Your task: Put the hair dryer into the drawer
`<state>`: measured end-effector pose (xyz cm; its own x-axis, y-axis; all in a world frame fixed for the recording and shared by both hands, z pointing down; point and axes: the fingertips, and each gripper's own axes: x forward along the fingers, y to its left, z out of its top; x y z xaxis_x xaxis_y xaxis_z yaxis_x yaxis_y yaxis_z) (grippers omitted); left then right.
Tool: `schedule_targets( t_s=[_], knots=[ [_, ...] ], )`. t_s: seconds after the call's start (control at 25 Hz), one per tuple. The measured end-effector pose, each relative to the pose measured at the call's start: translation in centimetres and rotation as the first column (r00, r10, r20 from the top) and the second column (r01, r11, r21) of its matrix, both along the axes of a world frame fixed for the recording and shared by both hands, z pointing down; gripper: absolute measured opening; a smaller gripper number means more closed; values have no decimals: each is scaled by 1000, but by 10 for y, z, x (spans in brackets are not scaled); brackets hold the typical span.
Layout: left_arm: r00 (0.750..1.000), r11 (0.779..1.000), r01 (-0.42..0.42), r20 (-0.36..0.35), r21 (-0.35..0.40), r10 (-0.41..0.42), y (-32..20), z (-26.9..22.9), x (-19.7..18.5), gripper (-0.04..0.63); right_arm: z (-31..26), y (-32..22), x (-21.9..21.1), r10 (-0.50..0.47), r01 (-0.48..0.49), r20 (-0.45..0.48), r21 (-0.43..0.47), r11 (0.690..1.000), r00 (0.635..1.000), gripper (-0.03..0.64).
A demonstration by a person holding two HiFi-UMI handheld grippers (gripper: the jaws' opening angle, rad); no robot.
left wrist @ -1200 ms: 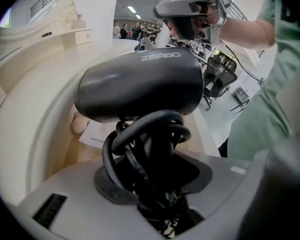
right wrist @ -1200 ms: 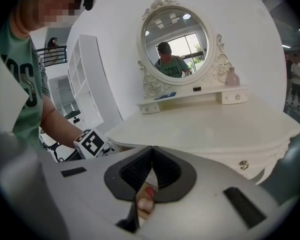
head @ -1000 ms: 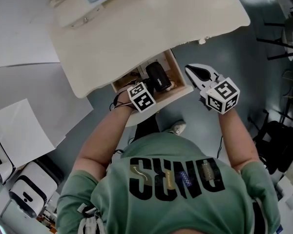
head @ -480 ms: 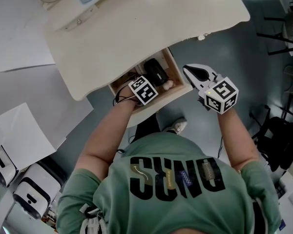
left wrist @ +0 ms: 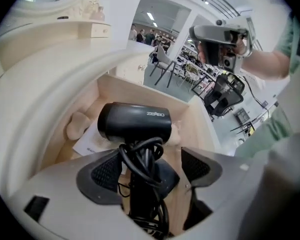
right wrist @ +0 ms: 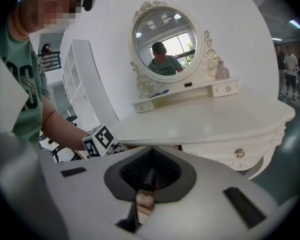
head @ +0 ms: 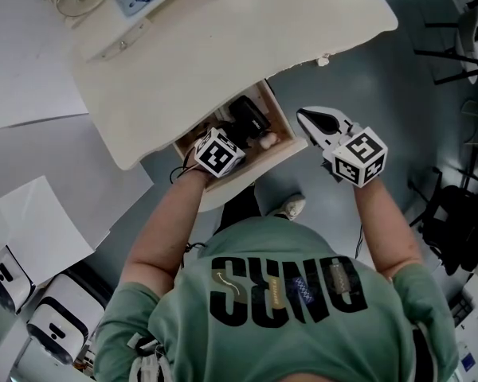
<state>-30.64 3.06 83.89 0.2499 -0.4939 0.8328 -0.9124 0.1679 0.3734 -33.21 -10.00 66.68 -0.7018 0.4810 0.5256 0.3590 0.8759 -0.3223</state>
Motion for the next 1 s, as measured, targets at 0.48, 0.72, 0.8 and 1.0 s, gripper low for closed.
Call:
schedule_targets(
  t_s=[0.48,0.72,0.8,1.0],
  knots=[
    [991,979,67,97,193,-87,-12,-102,-12,364,-44,-31,33,74,-75,55,14,997,996,-5],
    [995,897,26,72,440,-64,-63,-195,12,359,-84,-59,71,164,-166,106,11,986,981,-6],
    [997,865,-14,71,501,-25,-81,-226,30,354,-102,-70,90,198,-201,126,7,980,972,-6],
    [991,765,-128,102,631,81,-133,-300,80,295,-152,-109,152,314,-321,189,8,947,931,-6]
  ],
)
